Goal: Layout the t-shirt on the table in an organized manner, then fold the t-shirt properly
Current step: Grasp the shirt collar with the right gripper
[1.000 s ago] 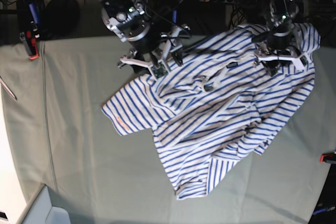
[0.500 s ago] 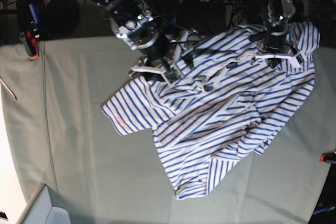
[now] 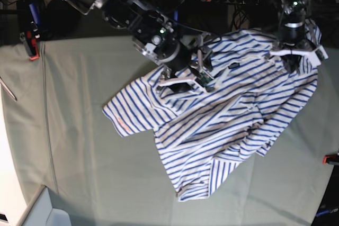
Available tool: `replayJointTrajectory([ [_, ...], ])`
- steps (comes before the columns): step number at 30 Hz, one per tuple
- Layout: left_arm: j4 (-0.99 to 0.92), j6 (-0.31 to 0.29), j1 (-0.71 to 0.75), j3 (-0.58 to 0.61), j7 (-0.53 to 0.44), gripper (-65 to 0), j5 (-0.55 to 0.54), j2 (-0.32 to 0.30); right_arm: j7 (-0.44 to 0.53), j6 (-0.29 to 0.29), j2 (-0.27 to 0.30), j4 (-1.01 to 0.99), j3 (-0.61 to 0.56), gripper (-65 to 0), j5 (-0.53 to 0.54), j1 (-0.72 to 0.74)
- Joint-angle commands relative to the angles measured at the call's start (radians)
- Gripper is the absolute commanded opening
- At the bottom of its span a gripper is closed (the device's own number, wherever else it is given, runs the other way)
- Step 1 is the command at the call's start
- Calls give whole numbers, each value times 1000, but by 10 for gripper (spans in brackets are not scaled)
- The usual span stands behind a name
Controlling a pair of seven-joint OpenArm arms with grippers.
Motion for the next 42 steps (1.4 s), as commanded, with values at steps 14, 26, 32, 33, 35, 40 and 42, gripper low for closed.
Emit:
replayJointTrajectory([
  [14, -24, -8, 66, -193, -29, -650, -1, 55, 34, 5, -59, -73, -13, -249, -2, 75],
  [26, -25, -8, 67, -197, -29, -650, -1, 73, 133, 5, -78, -187, -15, -249, -2, 104],
  [32, -57, -8, 66, -197, -29, -650, -1, 73, 133, 5, -98, -260, -15, -255, -2, 122],
  [33, -57, -8, 66, -197, -29, -650, -1, 73, 133, 5, -99, -267, -15, -256, -2, 122],
  [35, -56, -8, 66, -197, -29, -650, -1, 73, 133, 7, -99, -267, -15, -285, -2, 118],
  [40, -47, -8, 60, -197, -29, -650, -1, 73, 125, 33, -99, -265, -42, -532, -2, 118],
  [42, -47, -8, 55, -196, -29, -650, -1, 73, 123, 54, -98, -262, -44, -631, -2, 116],
])
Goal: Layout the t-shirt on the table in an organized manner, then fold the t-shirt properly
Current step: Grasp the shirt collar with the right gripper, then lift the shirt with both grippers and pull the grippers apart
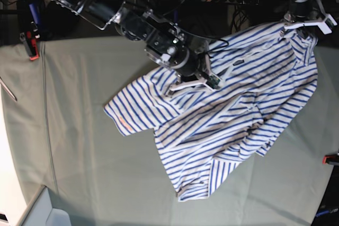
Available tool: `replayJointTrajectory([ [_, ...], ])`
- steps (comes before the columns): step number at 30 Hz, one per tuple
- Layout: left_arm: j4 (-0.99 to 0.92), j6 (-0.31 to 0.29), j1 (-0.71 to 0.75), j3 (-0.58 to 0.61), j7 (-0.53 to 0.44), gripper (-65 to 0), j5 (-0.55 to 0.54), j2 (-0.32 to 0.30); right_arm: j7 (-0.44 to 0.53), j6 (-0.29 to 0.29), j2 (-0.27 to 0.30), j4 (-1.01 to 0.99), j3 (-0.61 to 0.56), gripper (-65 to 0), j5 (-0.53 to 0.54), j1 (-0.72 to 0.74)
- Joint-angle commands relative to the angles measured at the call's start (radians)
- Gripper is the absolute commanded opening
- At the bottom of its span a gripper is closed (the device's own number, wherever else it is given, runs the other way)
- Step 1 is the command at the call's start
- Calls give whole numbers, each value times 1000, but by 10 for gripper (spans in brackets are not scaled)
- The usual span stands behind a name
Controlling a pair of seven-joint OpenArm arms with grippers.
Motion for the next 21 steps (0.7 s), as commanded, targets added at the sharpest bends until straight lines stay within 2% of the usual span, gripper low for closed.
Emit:
replayJointTrajectory([
  [1, 22, -2, 5, -4, -27, -650, 2, -5, 0, 21, -7, 15, 1, -650, -3, 12],
  [6, 26, -2, 4, 1, -32, -650, 1, -5, -36, 22, 8, 83, 7, -650, -3, 9],
  [10, 75, -2, -28, -2, -29, -650, 1, -5, -66, 5, 74, 276, 9, -650, -3, -8],
  [13, 135, -2, -59, 4, -29, -650, 1, -5, -128, -5, 123, 428, 18, -650, -2, -9],
  [16, 187, -2, -84, 21, -27, -650, 7, -10, -158, -5, 153, 546, 113, -650, -2, -59],
  [21, 258, -2, -165, 91, -27, -650, 11, -39, -161, -1, 154, 674, 301, -650, -2, -98],
])
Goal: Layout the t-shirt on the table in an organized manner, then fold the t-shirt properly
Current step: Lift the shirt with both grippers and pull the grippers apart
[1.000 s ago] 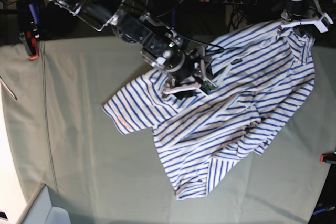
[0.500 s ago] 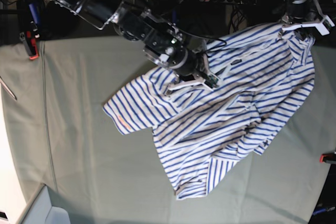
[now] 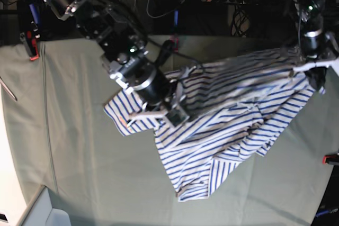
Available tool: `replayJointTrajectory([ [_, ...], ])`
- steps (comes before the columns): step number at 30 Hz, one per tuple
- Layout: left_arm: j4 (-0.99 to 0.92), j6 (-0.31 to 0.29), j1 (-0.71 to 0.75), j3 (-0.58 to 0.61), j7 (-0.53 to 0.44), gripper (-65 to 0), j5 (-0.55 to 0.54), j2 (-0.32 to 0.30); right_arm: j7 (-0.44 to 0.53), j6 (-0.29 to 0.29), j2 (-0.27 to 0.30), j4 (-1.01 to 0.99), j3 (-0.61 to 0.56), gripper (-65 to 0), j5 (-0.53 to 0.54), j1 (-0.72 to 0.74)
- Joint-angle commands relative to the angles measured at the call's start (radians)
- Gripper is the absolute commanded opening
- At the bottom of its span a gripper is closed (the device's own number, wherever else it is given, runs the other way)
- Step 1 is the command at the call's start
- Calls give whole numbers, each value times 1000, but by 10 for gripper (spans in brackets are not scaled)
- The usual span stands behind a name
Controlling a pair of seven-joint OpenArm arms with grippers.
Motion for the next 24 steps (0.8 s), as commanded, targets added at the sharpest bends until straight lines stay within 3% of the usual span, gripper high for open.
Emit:
replayJointTrajectory([
  [1, 33, -6, -29, 15, -37, -650, 0, -20, 37, -3, -6, 36, 24, -650, -4, 22],
  [5, 36, -6, -139, 92, -37, -650, 0, -69, 41, -3, 22, 85, 95, -650, -2, 7],
  [13, 5, 0, -412, 310, -35, -650, 36, -158, 44, -3, 16, 160, 209, -650, -2, 10],
  [18, -34, -4, -618, 479, -35, -650, 158, -150, 46, -3, 19, 179, 321, -650, -2, 8],
  [21, -90, -4, -744, 586, -35, -650, 173, -146, 63, -3, 22, 183, 413, -650, -2, 7],
  [24, -191, -4, -853, 653, -37, -650, 176, -100, 84, -3, 22, 197, 528, -650, -2, -39],
])
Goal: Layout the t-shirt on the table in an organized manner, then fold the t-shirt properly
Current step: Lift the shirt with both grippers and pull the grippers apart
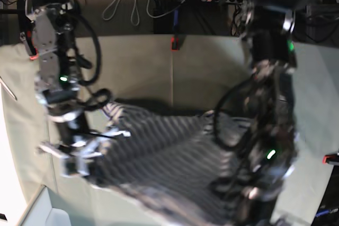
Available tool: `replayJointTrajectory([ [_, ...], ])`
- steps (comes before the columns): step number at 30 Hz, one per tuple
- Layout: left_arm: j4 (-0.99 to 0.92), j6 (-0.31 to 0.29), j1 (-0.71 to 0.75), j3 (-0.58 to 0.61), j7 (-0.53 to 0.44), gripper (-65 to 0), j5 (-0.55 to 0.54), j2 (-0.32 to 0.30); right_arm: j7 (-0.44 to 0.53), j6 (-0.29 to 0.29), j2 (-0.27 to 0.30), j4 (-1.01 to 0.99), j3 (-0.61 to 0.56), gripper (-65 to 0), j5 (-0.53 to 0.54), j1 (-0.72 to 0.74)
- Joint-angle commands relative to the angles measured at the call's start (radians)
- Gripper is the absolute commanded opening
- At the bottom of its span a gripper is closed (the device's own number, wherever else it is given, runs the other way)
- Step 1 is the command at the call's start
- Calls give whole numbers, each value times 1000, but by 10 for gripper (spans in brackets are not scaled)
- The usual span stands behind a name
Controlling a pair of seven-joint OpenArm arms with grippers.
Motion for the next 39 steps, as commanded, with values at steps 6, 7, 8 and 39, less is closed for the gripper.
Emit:
replayJointTrajectory([
  [6, -317, -2, -237, 102, -33, -650, -7, 132, 76, -3, -2, 58, 167, -650, -6, -150],
  [7, -375, -2, -262, 120, -34, -650, -7, 155, 87, -3, -9, 61, 185, -650, -6, -173],
  [8, -429, -2, -288, 137, -34, -650, -8, 155, 96, -3, -26, 64, 202, -650, -6, -198],
  [39, -602, 7, -47, 447, -352, -165, -334, -162, 93, -3, -170, 72, 345, -650, -9, -368],
])
